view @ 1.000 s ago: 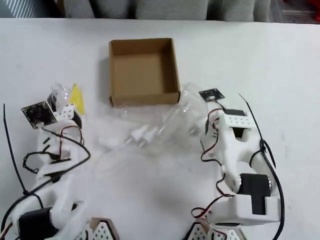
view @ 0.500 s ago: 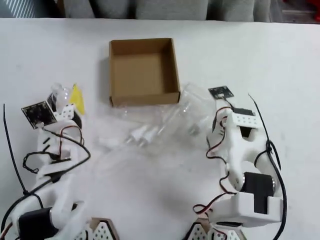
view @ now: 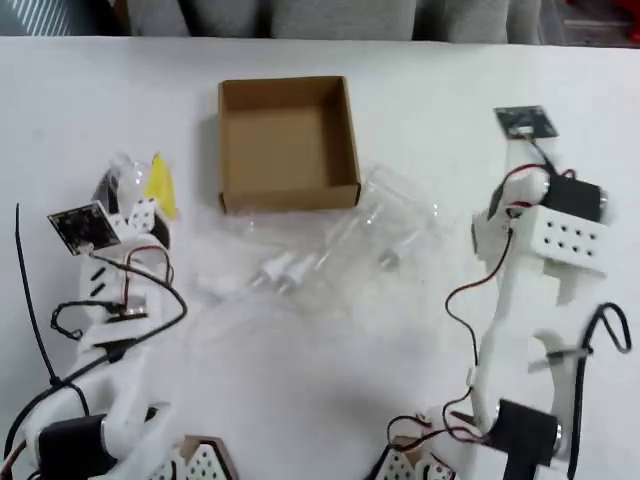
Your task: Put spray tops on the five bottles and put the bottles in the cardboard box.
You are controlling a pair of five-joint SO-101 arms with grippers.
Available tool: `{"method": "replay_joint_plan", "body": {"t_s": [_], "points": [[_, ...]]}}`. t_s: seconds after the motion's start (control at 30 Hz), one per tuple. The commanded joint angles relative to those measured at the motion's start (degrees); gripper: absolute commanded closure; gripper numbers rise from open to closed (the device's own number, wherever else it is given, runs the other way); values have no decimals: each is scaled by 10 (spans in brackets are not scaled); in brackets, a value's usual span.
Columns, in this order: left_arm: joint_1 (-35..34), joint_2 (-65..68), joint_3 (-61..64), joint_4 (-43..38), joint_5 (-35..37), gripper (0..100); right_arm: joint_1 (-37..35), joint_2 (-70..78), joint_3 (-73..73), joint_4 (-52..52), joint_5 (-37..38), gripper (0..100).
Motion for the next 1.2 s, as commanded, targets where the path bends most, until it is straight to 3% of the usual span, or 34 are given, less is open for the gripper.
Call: {"method": "replay_joint_plan", "body": {"t_s": [0.0, 0.13, 0.33, 0.67, 0.83, 0.93, 1.07, 1.17], "points": [[20, -30, -84, -28, -6, 976, 21, -67, -38, 10, -4, 983], [65, -30, -144, 21, -5, 977, 27, -135, -38, 4, -10, 983], [176, -35, -184, 42, -2, 977, 27, -234, -34, -109, -154, 983], [364, -196, -99, 46, -4, 977, -70, -279, -33, -261, -163, 983], [384, -255, -33, 43, -2, 977, -132, -281, -33, -400, -164, 983], [382, -283, 8, 49, -6, 977, -180, -284, -35, -477, -226, 983], [380, -316, 40, 142, -9, 977, -235, -284, -38, -565, -263, 983], [384, -346, 43, 221, -71, 977, -279, -284, -37, -595, -264, 983]]}}
